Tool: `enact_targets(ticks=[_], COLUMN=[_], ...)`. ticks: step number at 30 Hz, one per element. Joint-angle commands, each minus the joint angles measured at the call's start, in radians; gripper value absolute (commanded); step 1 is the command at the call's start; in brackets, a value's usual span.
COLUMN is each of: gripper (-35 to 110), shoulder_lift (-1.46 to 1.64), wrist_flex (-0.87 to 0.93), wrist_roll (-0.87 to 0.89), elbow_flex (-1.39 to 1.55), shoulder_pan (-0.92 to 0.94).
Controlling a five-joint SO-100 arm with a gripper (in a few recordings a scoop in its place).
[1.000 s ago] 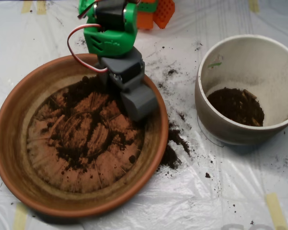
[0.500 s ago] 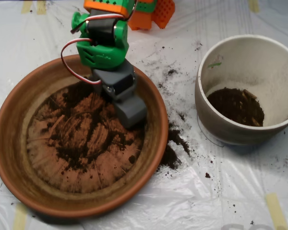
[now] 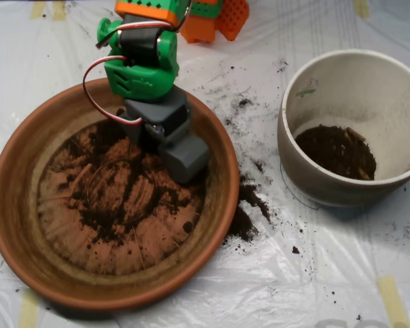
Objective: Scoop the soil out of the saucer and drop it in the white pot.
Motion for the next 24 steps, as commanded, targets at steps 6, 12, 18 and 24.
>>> enact_targets(ticks=[6, 12, 18, 24], gripper=[26, 26, 25, 0], shoulder_lift=[0.114, 0.213, 0.215, 0.212], wrist_flex=[-0.026, -0.008, -0.012, 0.002], wrist_roll=[-0.098, -0.117, -0.112, -0.114], elbow_flex=[0.132, 0.190, 0.192, 0.192], shoulder_pan=[0.086, 0.098, 0.095, 0.087])
